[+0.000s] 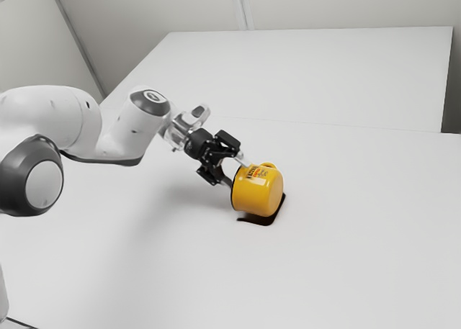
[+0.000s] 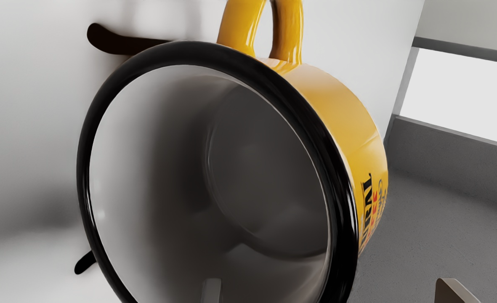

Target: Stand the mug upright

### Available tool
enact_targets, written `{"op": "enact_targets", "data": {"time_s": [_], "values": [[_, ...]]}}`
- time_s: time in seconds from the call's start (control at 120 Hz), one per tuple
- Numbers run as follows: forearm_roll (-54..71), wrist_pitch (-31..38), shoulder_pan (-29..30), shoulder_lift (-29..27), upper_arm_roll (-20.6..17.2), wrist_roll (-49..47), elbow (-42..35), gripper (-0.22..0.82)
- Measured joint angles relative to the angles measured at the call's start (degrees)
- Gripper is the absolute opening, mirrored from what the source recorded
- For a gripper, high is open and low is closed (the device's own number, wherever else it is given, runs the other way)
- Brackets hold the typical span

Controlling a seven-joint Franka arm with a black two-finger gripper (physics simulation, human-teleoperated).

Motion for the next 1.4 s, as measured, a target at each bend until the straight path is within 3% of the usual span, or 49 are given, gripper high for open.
{"op": "enact_targets", "data": {"time_s": [0.367,0.883,1.2,1.4], "values": [[-2.23,2.18,-1.27,1.85,-0.53,0.35,1.98,0.42],[-3.13,4.54,-1.61,1.0,-0.89,0.2,2.29,-0.08],[-0.6,5.22,-1.48,-3.08,-0.43,-0.61,1.94,-0.16],[20.22,8.36,-3.01,-11.62,-0.82,-3.04,-0.28,-0.18]]}}
